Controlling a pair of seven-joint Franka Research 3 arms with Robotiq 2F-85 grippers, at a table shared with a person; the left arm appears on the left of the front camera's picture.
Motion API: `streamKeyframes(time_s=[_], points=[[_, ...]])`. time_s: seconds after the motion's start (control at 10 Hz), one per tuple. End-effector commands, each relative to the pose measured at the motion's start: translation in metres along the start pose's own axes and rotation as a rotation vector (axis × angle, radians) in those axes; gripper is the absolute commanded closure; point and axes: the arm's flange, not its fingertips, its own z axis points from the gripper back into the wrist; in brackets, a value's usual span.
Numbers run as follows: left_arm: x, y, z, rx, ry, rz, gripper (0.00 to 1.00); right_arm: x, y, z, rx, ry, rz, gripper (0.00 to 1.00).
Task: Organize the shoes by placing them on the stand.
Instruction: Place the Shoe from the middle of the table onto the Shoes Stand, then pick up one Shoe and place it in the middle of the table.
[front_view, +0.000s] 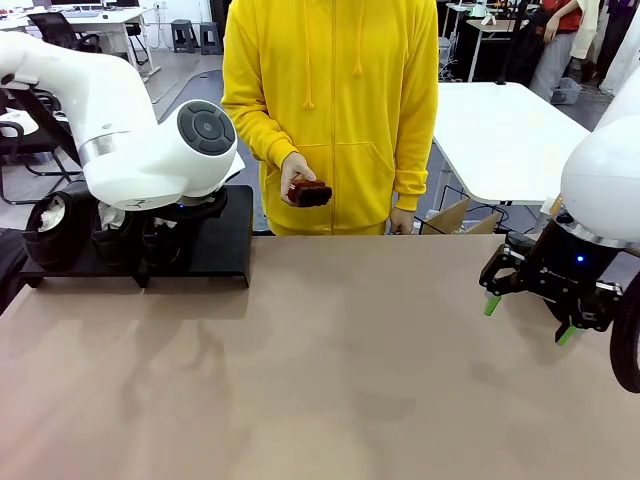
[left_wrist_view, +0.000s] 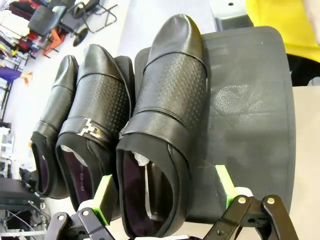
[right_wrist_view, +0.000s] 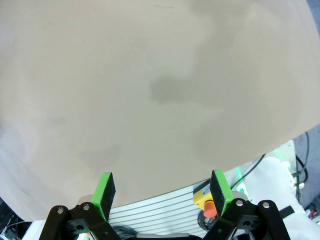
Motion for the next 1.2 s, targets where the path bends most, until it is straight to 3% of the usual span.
streamKeyframes(time_s=[0.0, 0.5, 0.9, 1.1], points=[[0.002, 0.001, 0.0, -0.005, -0.008, 0.0, 0.0, 0.001, 0.001, 0.002, 0.017, -0.006, 0.018, 0.0], [0.0, -0.001, -0.001, 0.0, 0.001, -0.001, 0.0, 0.001, 0.001, 0.002, 0.017, -0.006, 0.018, 0.0], [-0.014, 0.039, 0.107, -0.182, -0.013, -0.025, 0.0, 0.001, 0.001, 0.002, 0.017, -0.006, 0.018, 0.0], [-0.02, 0.058, 0.125, -0.305, 0.127, -0.032, 0.0, 0.001, 0.001, 0.002, 0.017, -0.006, 0.018, 0.0]])
